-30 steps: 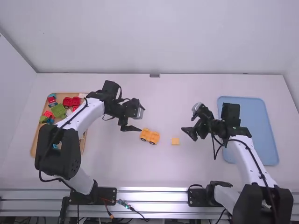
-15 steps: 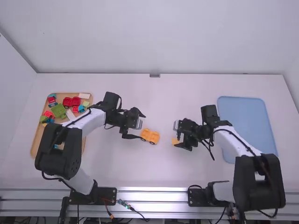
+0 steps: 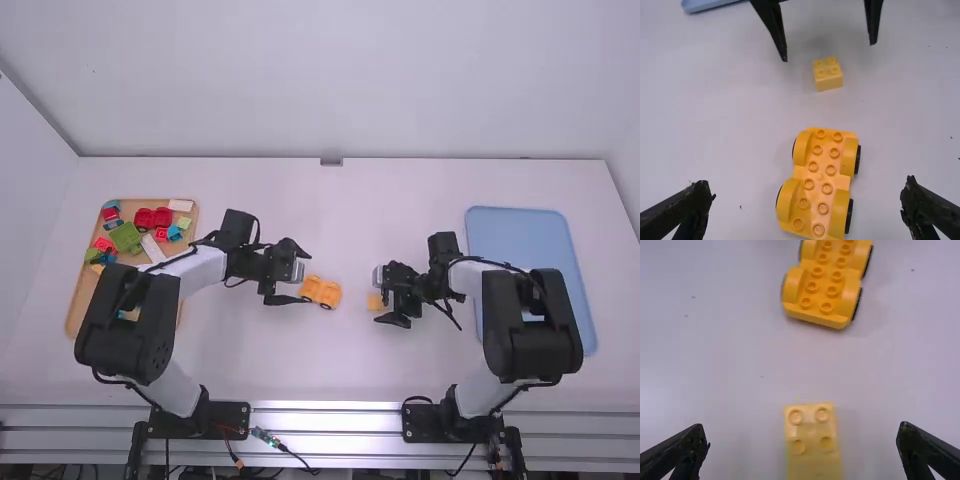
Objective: Assemble lego blocks to make yellow taxi
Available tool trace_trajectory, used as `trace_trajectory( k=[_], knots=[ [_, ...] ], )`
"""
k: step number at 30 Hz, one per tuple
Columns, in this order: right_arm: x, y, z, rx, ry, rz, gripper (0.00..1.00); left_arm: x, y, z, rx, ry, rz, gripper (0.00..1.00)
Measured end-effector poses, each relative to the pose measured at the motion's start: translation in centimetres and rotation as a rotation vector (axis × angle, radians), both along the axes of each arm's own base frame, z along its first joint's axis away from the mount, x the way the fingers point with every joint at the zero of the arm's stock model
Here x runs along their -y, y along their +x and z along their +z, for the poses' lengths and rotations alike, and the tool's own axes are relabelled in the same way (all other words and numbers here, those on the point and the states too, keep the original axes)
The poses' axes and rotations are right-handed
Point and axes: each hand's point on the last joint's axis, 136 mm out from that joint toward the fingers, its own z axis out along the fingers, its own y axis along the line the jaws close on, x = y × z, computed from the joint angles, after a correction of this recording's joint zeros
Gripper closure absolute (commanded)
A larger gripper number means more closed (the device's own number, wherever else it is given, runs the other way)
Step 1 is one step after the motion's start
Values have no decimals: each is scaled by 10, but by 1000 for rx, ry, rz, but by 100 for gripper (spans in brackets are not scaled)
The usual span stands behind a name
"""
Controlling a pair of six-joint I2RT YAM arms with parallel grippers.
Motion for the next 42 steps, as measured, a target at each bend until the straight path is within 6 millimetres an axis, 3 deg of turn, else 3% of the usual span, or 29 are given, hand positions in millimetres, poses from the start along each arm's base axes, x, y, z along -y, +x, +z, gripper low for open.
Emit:
trace_trajectory(
  k=[12,19,25,30,38,42],
  knots=[
    [-1,1,-9,-35,60,-13,2,2,0,3,1,-16,-4,1],
    [4,12,-20,-4,103,-33,4,2,0,3,2,-16,-4,1],
    [3,11,-25,7,127,-42,13,2,0,3,1,-16,-4,1],
    [3,9,-26,0,124,-43,39,2,0,3,2,-17,-4,1],
    [-1,7,-29,-1,108,-25,41,1,1,2,4,-12,-2,1],
    [-6,6,-33,-8,74,-20,50,-1,0,-2,6,6,0,1]
  ],
)
